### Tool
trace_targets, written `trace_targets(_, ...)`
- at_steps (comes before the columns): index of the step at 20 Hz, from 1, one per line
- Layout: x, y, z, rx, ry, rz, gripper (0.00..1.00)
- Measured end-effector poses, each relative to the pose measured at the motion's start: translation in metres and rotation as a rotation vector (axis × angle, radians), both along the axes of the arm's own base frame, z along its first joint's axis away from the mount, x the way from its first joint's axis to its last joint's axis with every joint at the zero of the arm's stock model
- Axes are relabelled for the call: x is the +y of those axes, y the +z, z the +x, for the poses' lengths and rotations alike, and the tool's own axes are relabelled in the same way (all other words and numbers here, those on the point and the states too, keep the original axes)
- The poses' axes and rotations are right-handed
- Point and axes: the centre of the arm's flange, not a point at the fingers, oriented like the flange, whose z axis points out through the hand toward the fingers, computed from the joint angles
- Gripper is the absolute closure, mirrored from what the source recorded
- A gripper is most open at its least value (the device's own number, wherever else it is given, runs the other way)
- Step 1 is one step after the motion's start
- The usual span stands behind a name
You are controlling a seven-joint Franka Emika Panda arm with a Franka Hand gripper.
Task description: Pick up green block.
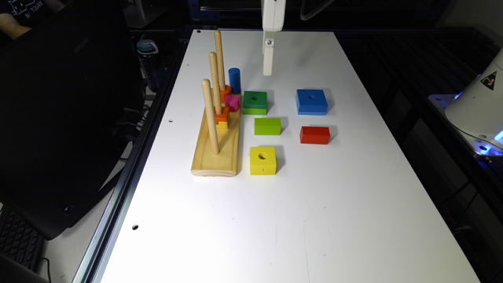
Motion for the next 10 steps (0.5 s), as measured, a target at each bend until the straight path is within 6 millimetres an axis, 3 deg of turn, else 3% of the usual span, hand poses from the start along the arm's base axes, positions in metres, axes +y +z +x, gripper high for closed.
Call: trace_targets(10, 0.006, -0.021, 0.003, 0.0, 0.007, 0.003, 0.0)
